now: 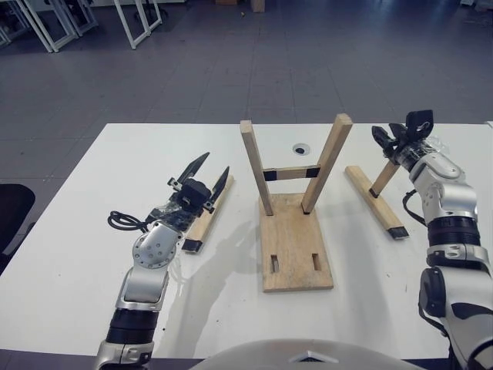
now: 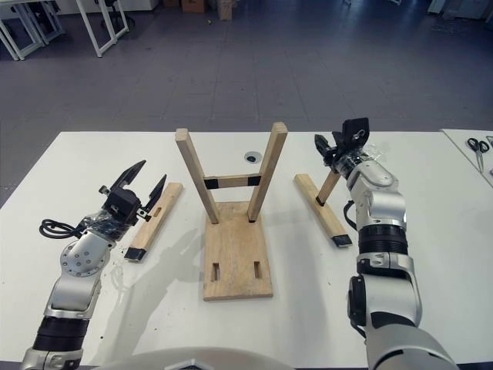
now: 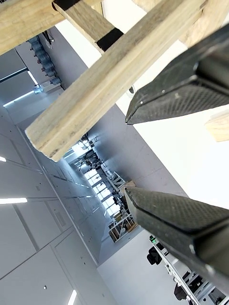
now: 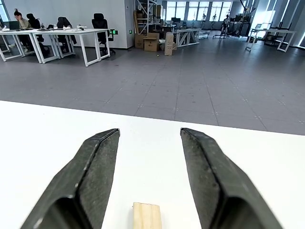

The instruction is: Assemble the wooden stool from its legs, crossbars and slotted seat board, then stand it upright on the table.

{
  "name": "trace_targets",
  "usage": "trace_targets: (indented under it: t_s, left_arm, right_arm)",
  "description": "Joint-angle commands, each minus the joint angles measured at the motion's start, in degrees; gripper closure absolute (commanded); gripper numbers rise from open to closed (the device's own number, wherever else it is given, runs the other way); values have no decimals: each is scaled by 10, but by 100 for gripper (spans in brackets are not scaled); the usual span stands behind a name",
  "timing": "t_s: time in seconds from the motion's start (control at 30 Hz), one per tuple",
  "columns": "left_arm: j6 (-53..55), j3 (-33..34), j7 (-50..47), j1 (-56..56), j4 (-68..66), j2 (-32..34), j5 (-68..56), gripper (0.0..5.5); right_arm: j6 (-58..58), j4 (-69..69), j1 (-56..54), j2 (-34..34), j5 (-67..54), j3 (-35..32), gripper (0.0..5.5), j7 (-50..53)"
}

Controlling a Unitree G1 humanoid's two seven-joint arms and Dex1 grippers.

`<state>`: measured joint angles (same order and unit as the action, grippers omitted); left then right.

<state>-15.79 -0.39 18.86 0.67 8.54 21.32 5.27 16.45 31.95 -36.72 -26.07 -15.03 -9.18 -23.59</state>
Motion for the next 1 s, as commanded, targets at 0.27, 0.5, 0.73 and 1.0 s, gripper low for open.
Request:
trace_targets:
  t_s: [0.27, 0.5, 0.73, 1.0]
  left_arm:
    - [8, -1, -5, 11, 2, -2, 3, 309]
    - [9, -1, -5, 15, 5, -1, 3, 309]
    - [10, -4, -5, 19, 10, -3, 6, 309]
    - [9, -5, -3, 16, 5, -3, 6, 309]
  right_arm:
    - [134, -232, -29, -24, -69, -73, 316, 36]
    - [182, -326, 99, -51, -74, -123, 316, 48]
    - [228, -418, 294, -45, -83, -131, 248, 18]
    - [194, -378, 402, -37, -28, -42, 213, -8]
